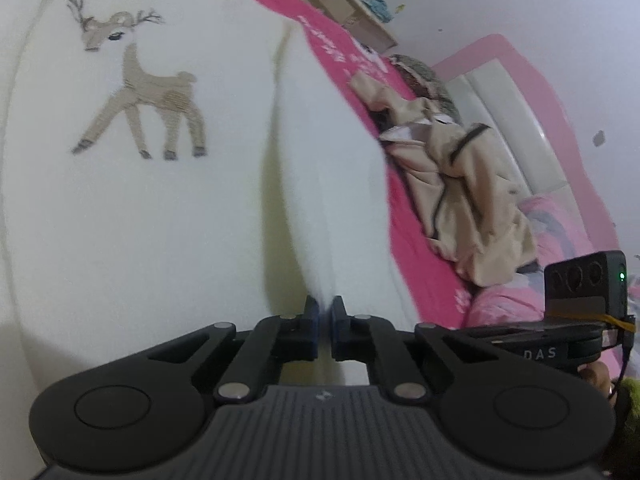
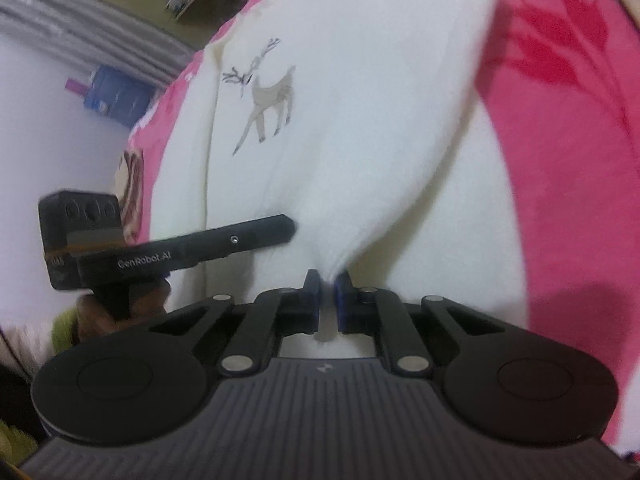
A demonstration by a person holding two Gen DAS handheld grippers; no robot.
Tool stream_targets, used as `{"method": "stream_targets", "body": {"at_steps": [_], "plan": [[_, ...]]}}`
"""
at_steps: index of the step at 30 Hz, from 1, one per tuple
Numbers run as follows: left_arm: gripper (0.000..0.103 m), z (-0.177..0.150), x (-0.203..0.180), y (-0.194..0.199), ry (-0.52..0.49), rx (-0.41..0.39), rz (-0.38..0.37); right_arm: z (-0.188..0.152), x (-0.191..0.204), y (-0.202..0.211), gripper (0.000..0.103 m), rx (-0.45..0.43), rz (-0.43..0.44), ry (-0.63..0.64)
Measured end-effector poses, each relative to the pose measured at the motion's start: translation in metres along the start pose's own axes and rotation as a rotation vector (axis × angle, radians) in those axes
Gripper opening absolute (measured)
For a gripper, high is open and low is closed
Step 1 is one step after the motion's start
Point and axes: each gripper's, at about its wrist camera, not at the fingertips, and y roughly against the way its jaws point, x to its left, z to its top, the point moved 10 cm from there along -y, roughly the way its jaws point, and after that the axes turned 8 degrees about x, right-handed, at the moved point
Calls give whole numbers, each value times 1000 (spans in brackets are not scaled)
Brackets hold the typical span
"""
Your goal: Fold clothes
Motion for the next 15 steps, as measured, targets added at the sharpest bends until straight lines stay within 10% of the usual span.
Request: {"method": "stream_targets", "body": {"at_steps": [15], "plan": [[5,-64,-42,-47,-110,164,-42,-49,-24,16,6,121,-232,163]]}}
